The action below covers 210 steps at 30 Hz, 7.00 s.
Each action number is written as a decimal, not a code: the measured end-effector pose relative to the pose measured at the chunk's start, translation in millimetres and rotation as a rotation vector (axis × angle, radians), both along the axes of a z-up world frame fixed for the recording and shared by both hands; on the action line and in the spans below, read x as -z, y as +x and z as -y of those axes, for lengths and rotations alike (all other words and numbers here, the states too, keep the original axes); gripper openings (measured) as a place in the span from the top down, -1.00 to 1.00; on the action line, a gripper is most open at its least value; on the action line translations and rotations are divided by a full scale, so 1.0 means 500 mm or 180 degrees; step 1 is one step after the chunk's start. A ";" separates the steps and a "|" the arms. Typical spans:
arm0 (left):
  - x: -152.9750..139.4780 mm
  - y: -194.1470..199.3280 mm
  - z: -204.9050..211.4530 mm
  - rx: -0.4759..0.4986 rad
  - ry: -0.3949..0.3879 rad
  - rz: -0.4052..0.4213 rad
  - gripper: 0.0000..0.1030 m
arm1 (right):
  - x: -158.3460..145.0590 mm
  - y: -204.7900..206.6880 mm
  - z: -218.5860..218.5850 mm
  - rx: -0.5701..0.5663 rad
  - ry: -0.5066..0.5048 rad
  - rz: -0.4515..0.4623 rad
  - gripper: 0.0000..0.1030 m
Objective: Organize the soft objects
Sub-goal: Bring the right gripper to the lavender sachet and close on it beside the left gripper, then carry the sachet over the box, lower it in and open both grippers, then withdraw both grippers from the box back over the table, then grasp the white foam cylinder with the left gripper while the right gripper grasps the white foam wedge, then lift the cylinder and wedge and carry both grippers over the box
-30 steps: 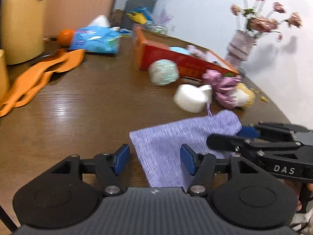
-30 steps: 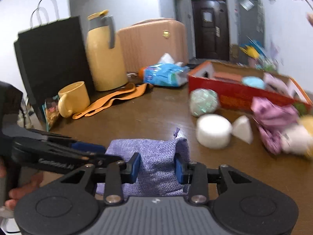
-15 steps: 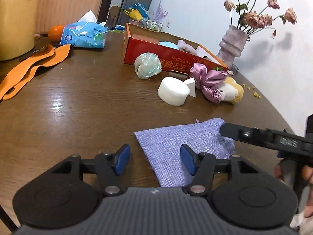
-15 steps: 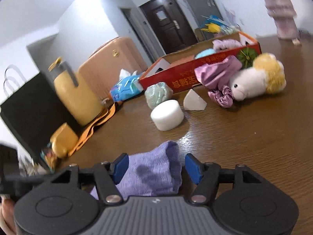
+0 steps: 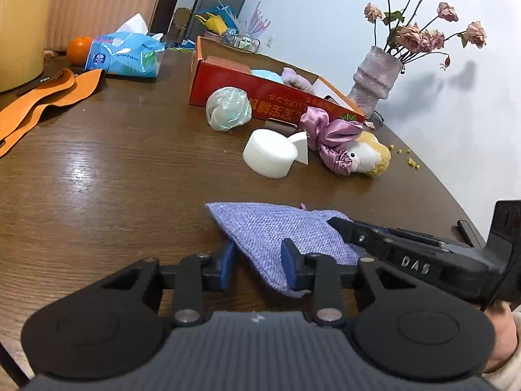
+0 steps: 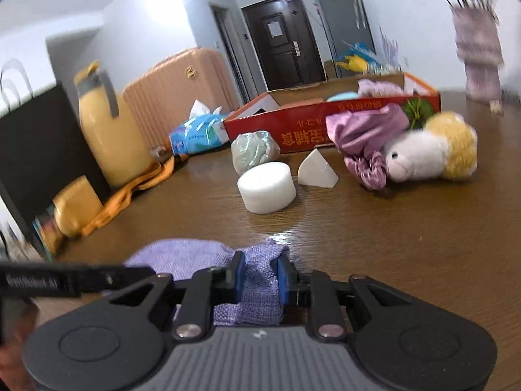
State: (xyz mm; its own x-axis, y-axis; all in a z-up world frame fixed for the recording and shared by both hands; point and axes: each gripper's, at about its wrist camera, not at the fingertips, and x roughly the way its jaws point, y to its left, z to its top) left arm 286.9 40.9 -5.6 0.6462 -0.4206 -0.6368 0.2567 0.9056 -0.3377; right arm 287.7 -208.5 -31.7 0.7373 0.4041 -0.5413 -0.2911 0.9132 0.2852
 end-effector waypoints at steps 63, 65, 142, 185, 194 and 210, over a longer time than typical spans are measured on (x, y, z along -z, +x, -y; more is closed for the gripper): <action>-0.221 0.430 0.088 -0.0638 0.1067 0.1158 -0.67 | -0.267 0.476 0.114 0.0431 -0.0381 0.0306 -0.36; -0.231 0.392 0.085 -0.0659 0.1059 0.1273 -0.73 | -0.283 0.430 0.145 0.0594 -0.0391 0.0442 -0.53; -0.057 0.073 0.160 0.0438 0.0947 0.0808 -0.99 | -0.126 0.045 0.129 -0.0144 0.0013 0.0319 -0.15; -0.062 0.099 0.059 0.0008 0.0783 0.0736 -0.05 | -0.001 0.272 0.018 -0.0400 -0.0793 0.0173 0.56; -0.082 0.060 0.056 -0.0016 0.0817 0.0868 -0.06 | -0.048 0.167 0.048 -0.0333 -0.0477 0.0322 0.62; -0.115 0.060 0.087 0.0340 0.0710 0.1084 -0.06 | -0.135 -0.016 0.144 0.0233 -0.0411 0.0542 0.61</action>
